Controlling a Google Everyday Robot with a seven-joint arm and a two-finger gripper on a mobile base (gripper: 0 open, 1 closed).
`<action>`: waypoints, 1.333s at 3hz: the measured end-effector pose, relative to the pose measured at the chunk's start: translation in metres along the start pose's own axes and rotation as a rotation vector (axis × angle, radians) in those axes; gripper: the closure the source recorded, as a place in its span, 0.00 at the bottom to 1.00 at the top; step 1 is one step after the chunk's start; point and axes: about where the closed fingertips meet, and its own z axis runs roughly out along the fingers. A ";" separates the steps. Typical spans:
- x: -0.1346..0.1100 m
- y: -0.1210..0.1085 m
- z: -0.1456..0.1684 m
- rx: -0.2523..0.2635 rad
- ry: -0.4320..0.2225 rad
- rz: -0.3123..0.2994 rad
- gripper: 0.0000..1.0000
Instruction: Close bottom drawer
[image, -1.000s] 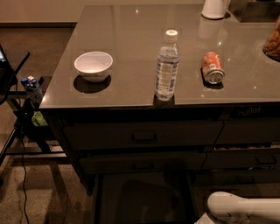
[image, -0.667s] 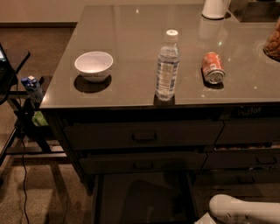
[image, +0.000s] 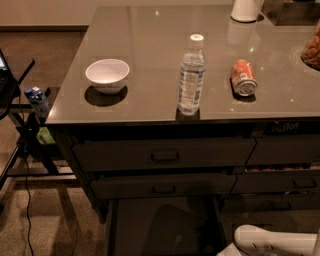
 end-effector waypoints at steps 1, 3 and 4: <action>0.004 -0.004 0.008 0.001 0.013 0.014 1.00; 0.010 -0.073 0.060 0.039 -0.054 0.127 1.00; 0.010 -0.073 0.061 0.038 -0.055 0.128 1.00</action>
Offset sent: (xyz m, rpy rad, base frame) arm -0.0214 -0.0180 -0.1090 -0.0636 0.0827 -0.1268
